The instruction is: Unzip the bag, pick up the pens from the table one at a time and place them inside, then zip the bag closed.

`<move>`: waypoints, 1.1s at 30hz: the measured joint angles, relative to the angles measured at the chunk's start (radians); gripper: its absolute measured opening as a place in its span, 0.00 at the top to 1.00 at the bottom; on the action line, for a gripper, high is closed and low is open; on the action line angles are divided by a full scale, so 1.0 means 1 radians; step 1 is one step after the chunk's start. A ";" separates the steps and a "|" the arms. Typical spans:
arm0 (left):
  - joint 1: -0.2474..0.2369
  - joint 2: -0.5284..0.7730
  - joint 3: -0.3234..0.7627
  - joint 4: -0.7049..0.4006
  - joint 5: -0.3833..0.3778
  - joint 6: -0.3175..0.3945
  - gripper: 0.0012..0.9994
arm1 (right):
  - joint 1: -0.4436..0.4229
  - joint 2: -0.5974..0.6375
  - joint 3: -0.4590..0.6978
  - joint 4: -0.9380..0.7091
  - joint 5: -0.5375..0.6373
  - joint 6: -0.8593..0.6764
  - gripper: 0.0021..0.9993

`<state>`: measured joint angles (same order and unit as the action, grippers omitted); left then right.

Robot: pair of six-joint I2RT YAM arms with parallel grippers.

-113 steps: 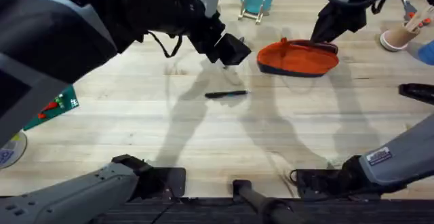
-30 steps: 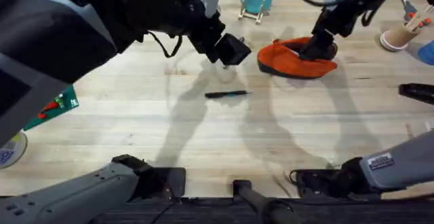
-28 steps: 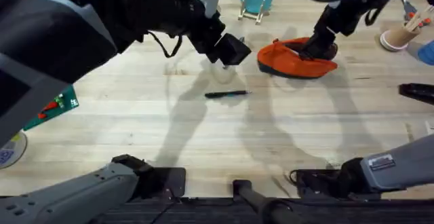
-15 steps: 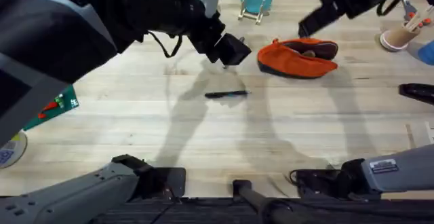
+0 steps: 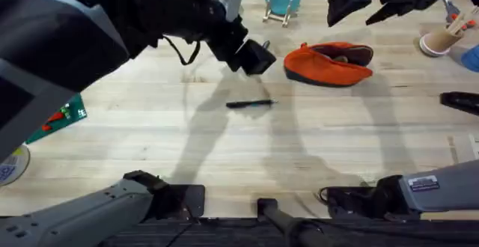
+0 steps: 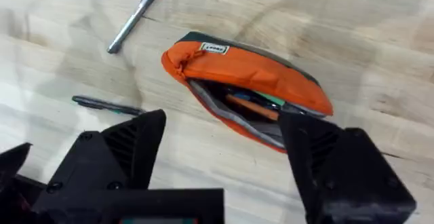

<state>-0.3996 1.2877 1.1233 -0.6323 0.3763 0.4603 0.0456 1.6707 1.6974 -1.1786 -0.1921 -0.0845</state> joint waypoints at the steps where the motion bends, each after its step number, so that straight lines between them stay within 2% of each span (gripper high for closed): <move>1: 0.000 0.000 0.000 -0.018 0.000 0.009 0.00 | 0.000 0.000 0.000 0.000 0.000 0.004 0.00; 4: 0.000 0.000 0.000 -0.082 0.006 0.074 0.00 | 0.000 0.000 0.000 0.000 -0.003 0.011 0.00; 8: 0.000 0.000 0.000 -0.155 0.055 0.213 0.00 | 0.000 0.000 0.000 -0.001 -0.004 0.014 0.00; 14: 0.000 0.000 0.000 -0.234 0.118 0.398 0.01 | 0.000 0.000 0.000 -0.003 -0.007 0.015 0.00; 18: 0.000 0.000 0.000 -0.266 0.133 0.489 0.01 | 0.000 0.000 0.000 -0.003 -0.007 0.016 0.00; 25: -0.020 0.000 0.000 -0.353 0.116 0.591 0.01 | 0.000 0.000 0.000 -0.031 -0.007 0.019 0.00; 33: -0.024 0.002 0.000 -0.360 0.078 0.622 0.01 | 0.000 0.000 0.000 -0.047 -0.007 0.019 0.00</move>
<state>-0.4240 1.2892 1.1233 -0.9920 0.4541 1.0821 0.0456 1.6711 1.6974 -1.2255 -0.1989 -0.0658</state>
